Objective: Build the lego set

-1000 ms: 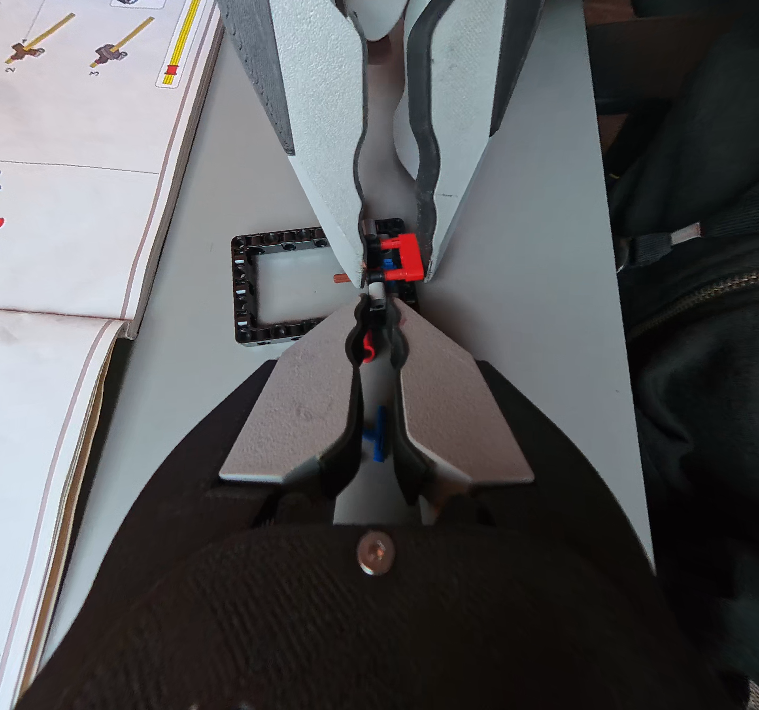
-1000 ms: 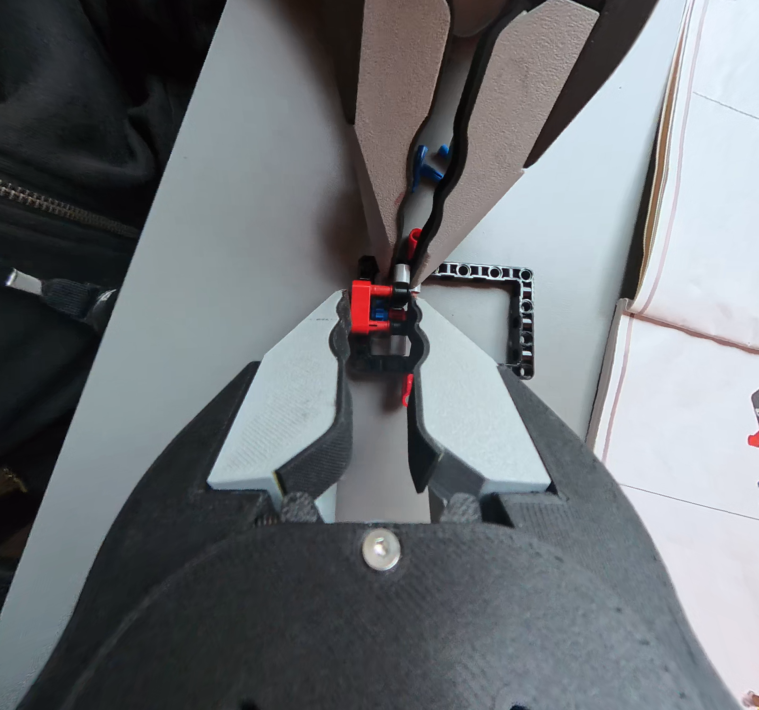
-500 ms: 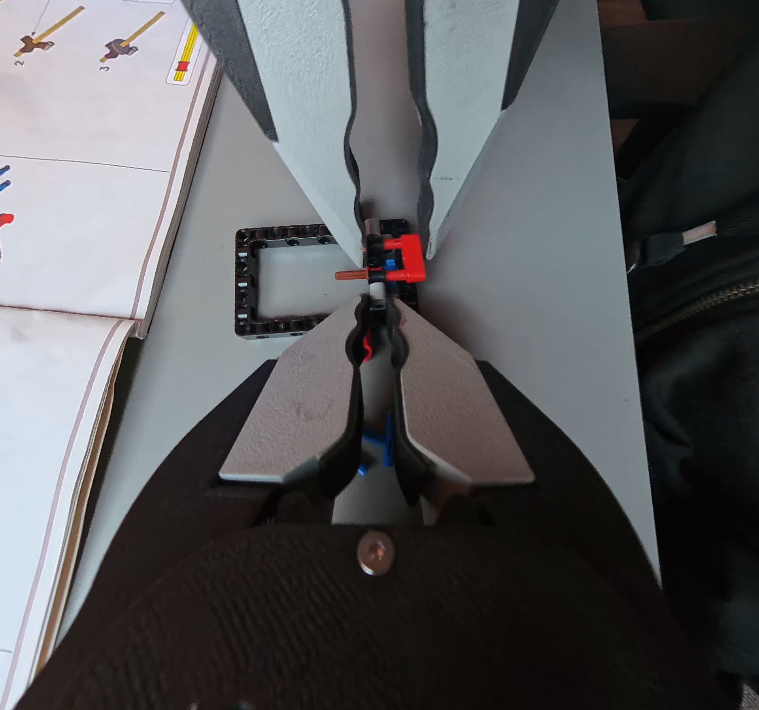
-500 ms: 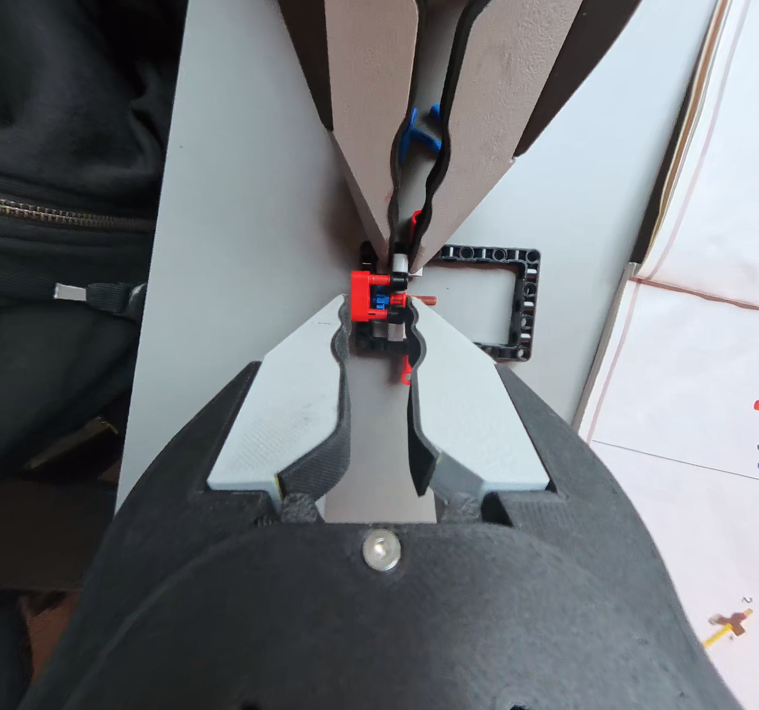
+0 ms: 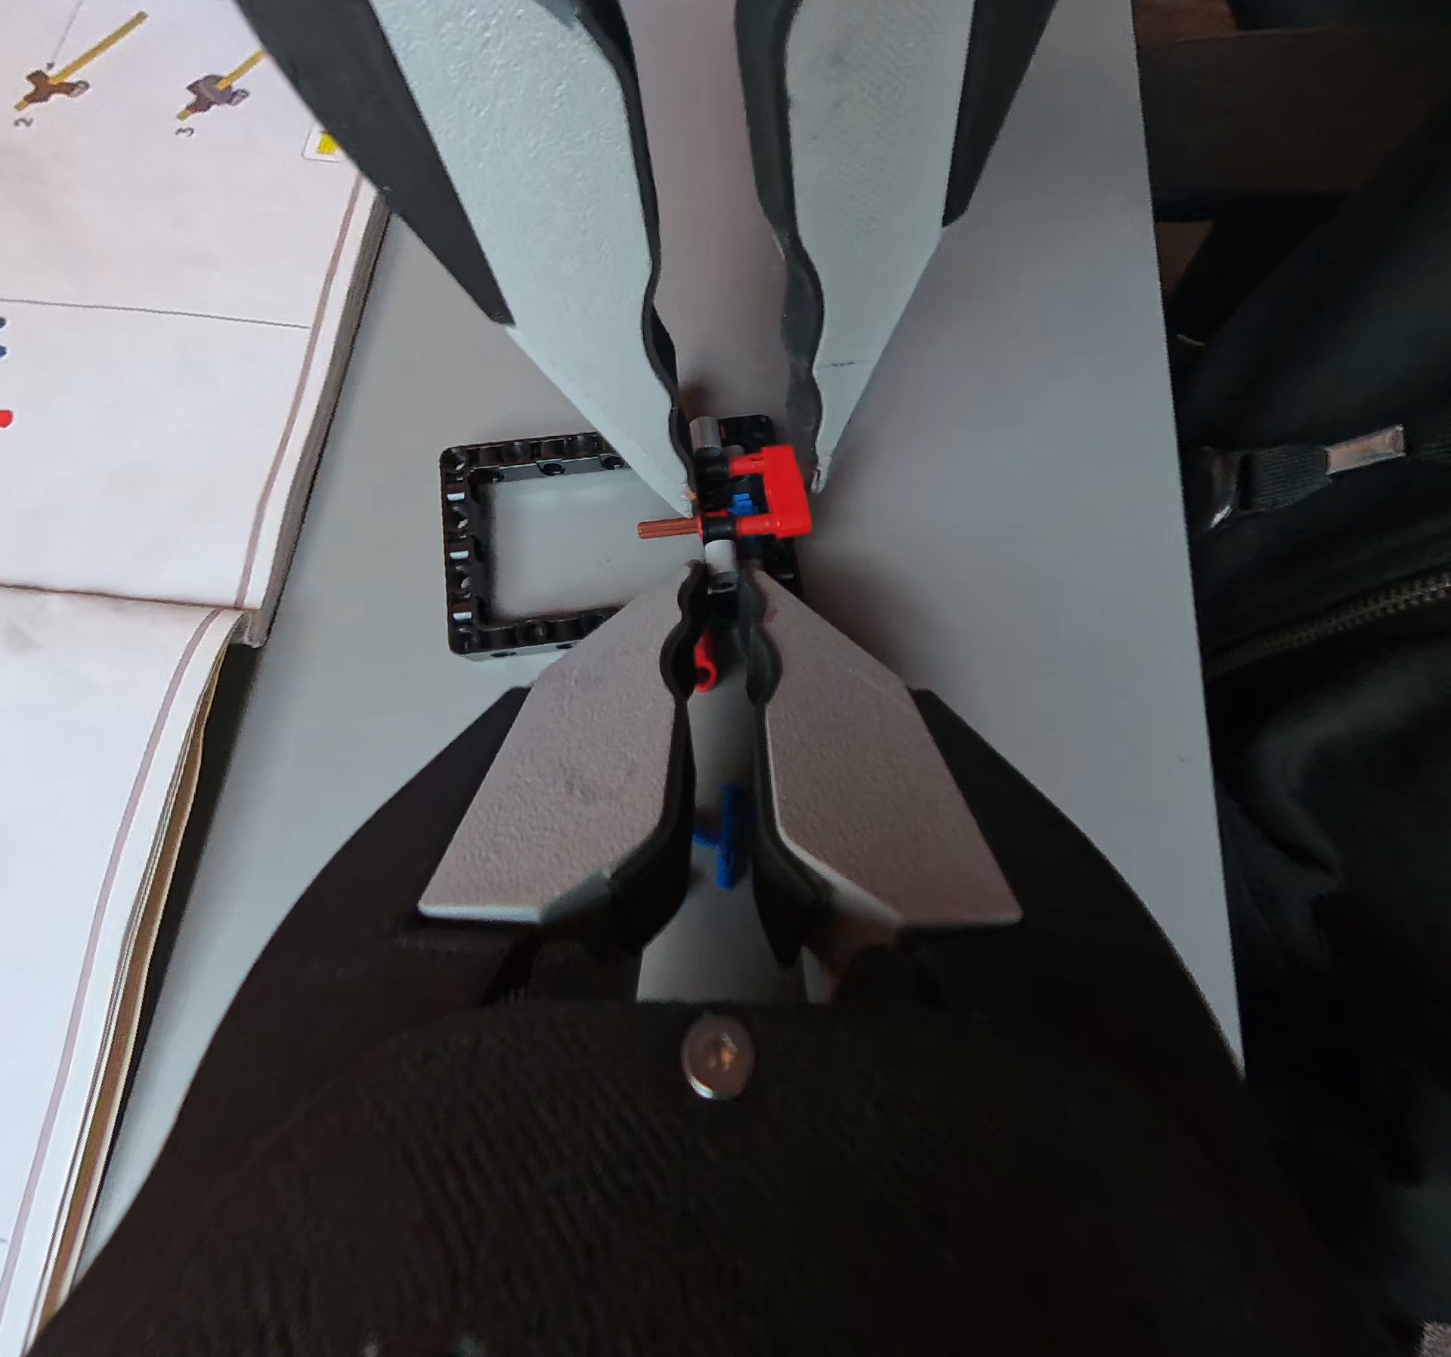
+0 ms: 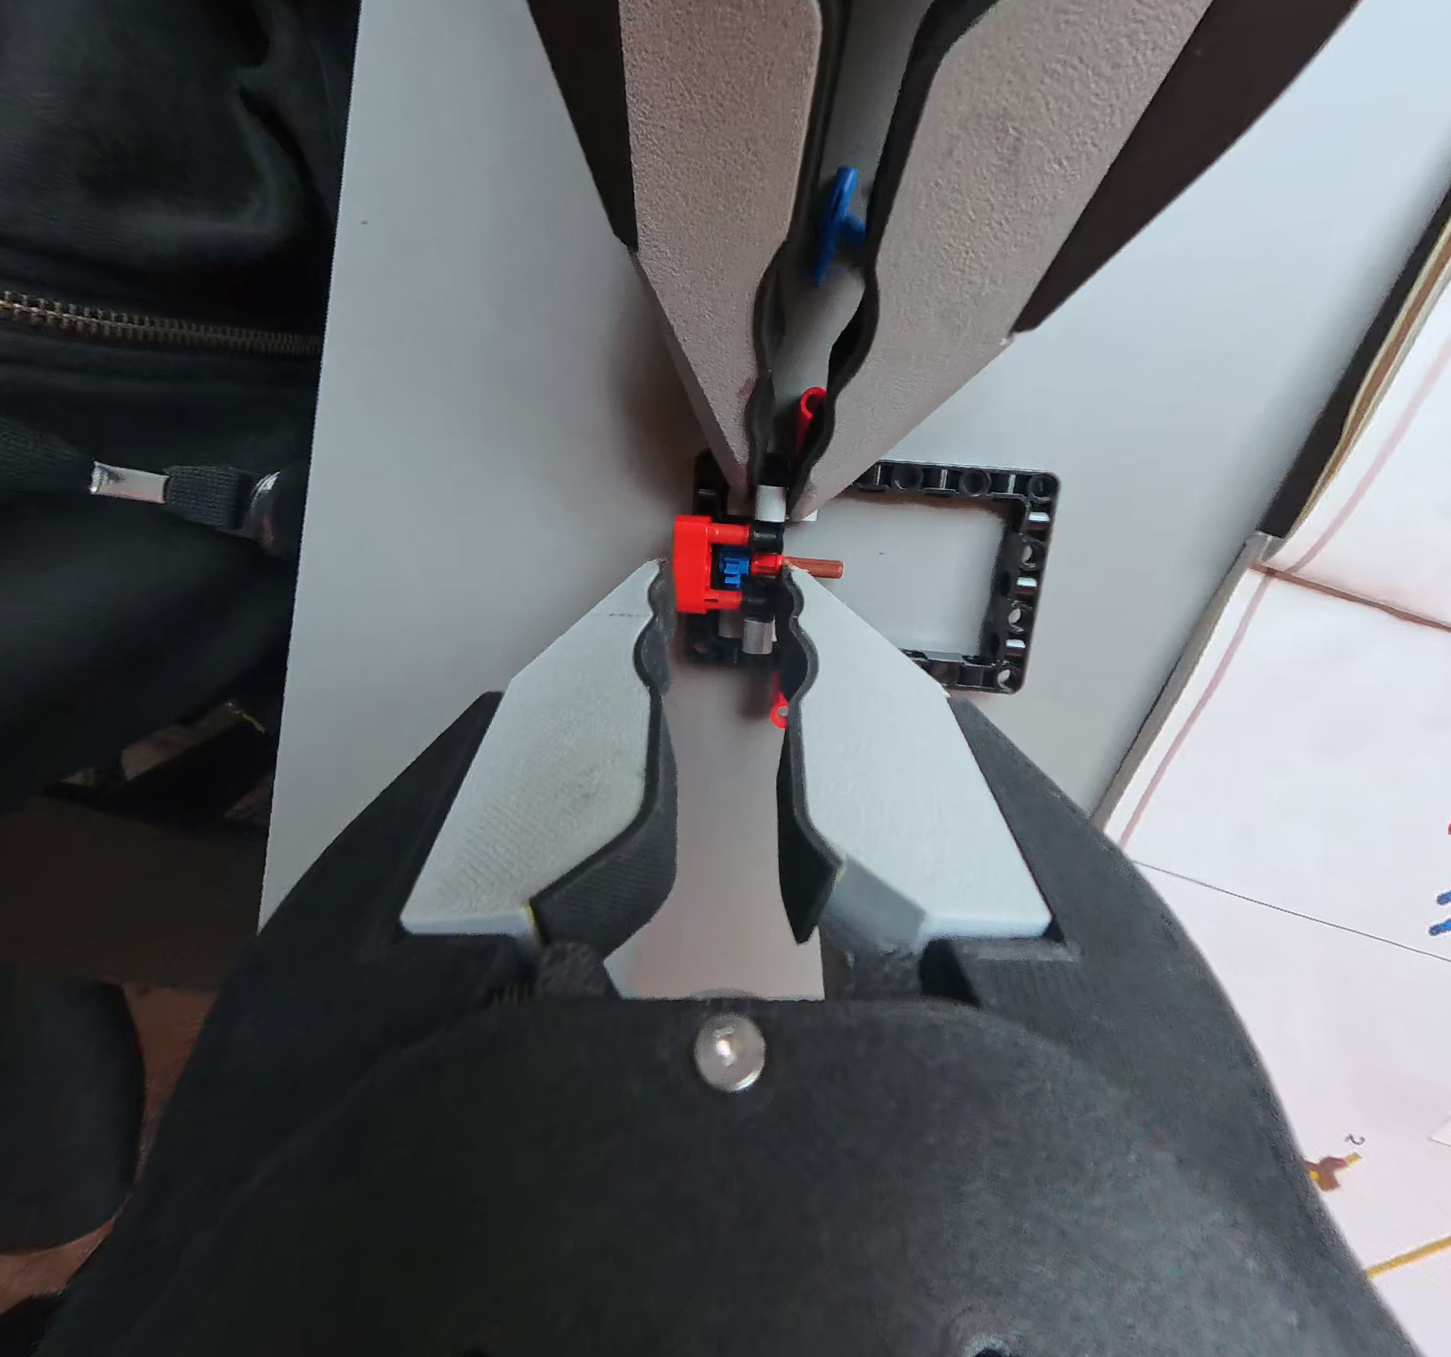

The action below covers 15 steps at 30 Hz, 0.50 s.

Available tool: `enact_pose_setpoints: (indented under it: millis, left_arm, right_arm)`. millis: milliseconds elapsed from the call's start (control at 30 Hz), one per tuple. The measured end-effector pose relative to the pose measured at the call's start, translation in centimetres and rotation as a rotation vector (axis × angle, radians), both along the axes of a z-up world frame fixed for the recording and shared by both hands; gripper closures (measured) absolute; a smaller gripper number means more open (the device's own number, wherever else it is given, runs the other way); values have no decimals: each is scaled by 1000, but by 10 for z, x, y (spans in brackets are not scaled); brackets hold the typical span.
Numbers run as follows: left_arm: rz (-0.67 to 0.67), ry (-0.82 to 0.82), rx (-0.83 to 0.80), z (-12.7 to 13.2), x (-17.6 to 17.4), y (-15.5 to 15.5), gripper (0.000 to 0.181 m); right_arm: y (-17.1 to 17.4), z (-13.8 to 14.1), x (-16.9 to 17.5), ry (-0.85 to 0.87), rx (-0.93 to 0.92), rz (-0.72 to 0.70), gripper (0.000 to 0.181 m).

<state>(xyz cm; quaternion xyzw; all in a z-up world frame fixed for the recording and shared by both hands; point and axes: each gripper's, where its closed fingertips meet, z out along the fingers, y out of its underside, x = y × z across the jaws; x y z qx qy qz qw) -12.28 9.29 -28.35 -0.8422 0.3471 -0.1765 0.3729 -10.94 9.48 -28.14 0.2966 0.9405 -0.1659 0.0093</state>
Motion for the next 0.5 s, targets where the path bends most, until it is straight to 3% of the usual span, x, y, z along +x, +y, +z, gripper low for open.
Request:
enact_pose_setpoints:
  millis: [200,500]
  left_arm:
    - [11,-4,5,0,-2,1,176]
    - [53,-23,-5,0,-5,8,176]
  right_arm:
    - [1,0,-2,42,-8,20,160]
    - [4,1,-7,57,-35,-75,159]
